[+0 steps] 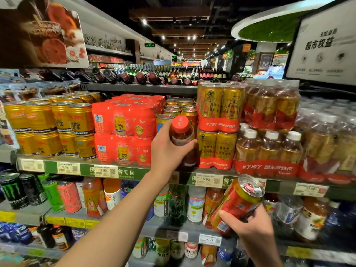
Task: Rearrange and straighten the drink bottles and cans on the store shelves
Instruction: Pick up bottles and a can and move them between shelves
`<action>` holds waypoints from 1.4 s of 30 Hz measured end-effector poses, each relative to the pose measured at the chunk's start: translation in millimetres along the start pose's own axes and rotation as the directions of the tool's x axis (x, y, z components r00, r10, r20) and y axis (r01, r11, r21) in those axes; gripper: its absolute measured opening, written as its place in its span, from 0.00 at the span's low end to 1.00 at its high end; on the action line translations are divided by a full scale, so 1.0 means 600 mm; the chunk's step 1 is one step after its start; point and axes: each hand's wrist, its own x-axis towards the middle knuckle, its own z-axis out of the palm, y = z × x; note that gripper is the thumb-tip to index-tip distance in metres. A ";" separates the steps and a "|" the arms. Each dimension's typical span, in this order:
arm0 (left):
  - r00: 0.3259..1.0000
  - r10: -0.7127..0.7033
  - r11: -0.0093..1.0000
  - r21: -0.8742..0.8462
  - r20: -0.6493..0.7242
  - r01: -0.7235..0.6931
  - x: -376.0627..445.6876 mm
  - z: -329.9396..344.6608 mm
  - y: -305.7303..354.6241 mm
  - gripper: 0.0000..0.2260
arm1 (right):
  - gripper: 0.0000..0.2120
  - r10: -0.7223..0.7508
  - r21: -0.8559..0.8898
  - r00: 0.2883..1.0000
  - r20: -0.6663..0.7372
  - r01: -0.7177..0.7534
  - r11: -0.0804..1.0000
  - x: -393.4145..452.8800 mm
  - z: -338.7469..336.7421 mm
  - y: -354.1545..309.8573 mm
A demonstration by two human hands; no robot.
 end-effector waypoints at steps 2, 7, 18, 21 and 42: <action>1.000 0.028 0.998 -0.051 0.003 -0.027 -0.002 -0.013 -0.005 0.27 | 0.32 0.035 0.035 0.999 0.005 -0.035 0.999 0.003 0.000 -0.008; 0.995 -0.042 0.979 -0.203 -0.087 0.024 -0.017 -0.036 -0.011 0.27 | 0.46 0.086 0.101 0.994 -0.064 -0.080 0.992 0.020 0.018 -0.050; 0.863 -0.407 0.714 -0.694 -0.301 0.095 -0.014 -0.148 -0.023 0.27 | 0.24 -0.255 -0.040 0.956 -0.147 0.252 0.967 0.051 0.083 -0.162; 0.827 -0.488 0.635 -0.763 -0.280 0.117 -0.025 -0.176 -0.030 0.29 | 0.23 -0.354 -0.123 0.919 -0.176 0.336 0.934 0.078 0.113 -0.178; 0.844 -0.464 0.723 -0.666 -0.268 0.186 -0.096 -0.232 -0.043 0.19 | 0.36 -0.301 -0.402 0.910 -0.283 0.173 0.899 0.159 0.254 -0.144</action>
